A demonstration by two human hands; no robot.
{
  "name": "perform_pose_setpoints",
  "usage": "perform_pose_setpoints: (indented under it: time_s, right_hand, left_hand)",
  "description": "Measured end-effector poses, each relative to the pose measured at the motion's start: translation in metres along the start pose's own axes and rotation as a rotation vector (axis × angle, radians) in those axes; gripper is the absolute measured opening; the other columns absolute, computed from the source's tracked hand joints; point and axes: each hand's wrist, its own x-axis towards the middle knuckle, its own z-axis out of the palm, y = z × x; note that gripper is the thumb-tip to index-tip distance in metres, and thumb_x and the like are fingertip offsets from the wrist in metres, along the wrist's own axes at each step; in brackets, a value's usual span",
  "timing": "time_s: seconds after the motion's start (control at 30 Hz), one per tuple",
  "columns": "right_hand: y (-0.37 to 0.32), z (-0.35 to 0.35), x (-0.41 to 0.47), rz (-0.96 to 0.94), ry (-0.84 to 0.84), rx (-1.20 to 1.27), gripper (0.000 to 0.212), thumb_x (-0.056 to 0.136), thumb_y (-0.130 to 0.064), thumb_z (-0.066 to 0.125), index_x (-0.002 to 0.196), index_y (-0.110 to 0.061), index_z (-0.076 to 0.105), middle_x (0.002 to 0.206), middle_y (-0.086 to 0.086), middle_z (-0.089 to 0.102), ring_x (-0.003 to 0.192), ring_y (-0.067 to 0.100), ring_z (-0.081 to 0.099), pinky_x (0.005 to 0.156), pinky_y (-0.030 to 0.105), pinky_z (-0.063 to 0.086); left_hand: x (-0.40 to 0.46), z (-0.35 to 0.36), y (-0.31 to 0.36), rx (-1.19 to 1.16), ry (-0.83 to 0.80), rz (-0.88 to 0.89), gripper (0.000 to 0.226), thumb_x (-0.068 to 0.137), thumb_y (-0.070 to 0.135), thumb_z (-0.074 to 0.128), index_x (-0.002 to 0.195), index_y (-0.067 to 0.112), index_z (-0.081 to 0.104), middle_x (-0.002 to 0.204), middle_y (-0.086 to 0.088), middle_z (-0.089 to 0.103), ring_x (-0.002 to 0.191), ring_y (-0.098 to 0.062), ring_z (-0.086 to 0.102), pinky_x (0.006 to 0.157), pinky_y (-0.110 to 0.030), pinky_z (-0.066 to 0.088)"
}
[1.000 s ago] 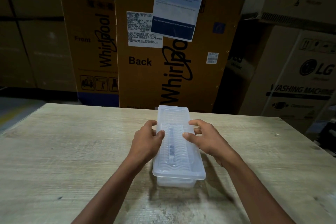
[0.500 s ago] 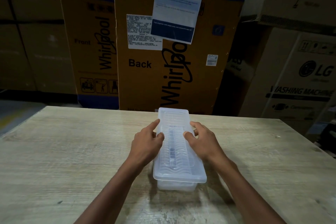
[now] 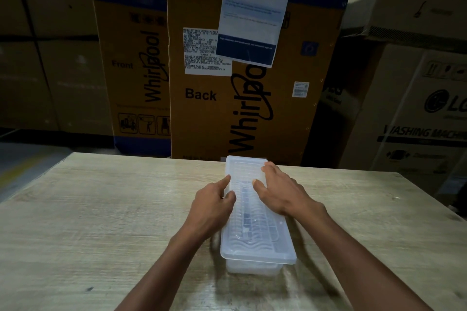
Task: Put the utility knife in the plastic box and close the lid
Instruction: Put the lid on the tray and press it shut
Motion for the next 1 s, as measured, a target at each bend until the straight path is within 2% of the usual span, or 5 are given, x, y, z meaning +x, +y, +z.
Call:
perform_pose_setpoints:
  time_s: [0.27, 0.47, 0.6, 0.7, 1.0]
  right_hand:
    - [0.004, 0.005, 0.011, 0.045, -0.007, 0.024, 0.068, 0.092, -0.068, 0.041, 0.139, -0.020, 0.031, 0.135, 0.005, 0.056, 0.096, 0.020, 0.059, 0.077, 0.039, 0.050]
    - [0.002, 0.004, 0.016, 0.006, -0.005, -0.021, 0.075, 0.090, -0.069, 0.040, 0.144, -0.016, 0.032, 0.141, 0.008, 0.053, 0.111, 0.027, 0.060, 0.089, 0.046, 0.052]
    - [0.006, 0.004, 0.016, 0.005, -0.011, -0.025, 0.074, 0.092, -0.068, 0.040, 0.146, -0.018, 0.031, 0.146, 0.008, 0.050, 0.119, 0.029, 0.058, 0.092, 0.045, 0.048]
    - [0.004, 0.008, 0.016, -0.022, -0.015, -0.061, 0.073, 0.093, -0.068, 0.036, 0.145, -0.017, 0.030, 0.154, 0.009, 0.041, 0.124, 0.032, 0.056, 0.095, 0.049, 0.048]
    - [0.004, 0.010, 0.020, -0.032, -0.021, -0.083, 0.073, 0.095, -0.065, 0.036, 0.148, -0.016, 0.029, 0.158, 0.010, 0.038, 0.129, 0.032, 0.053, 0.099, 0.051, 0.049]
  left_hand:
    - [0.005, 0.003, -0.004, 0.066, 0.017, 0.002, 0.052, 0.098, 0.032, 0.050, 0.149, 0.024, 0.041, 0.144, -0.010, 0.056, 0.121, -0.026, 0.061, 0.099, -0.045, 0.054]
    - [0.033, 0.006, 0.000, 0.349, 0.128, 0.097, 0.042, 0.095, 0.035, 0.052, 0.132, 0.016, 0.054, 0.152, -0.004, 0.041, 0.125, -0.023, 0.054, 0.097, -0.040, 0.050]
    - [0.060, 0.003, 0.007, 0.554, -0.099, 0.170, 0.059, 0.098, 0.039, 0.036, 0.153, 0.018, 0.028, 0.167, 0.002, 0.015, 0.151, -0.028, 0.017, 0.115, -0.053, 0.034]
    - [0.069, -0.001, 0.005, 0.701, -0.217, 0.177, 0.064, 0.099, 0.045, 0.026, 0.155, 0.017, 0.020, 0.168, 0.000, 0.013, 0.152, -0.029, 0.013, 0.115, -0.055, 0.028]
    - [0.076, 0.002, -0.008, 0.536, -0.280, 0.132, 0.073, 0.097, 0.052, 0.029, 0.158, 0.017, 0.007, 0.169, -0.001, 0.002, 0.154, -0.031, 0.011, 0.121, -0.054, 0.021]
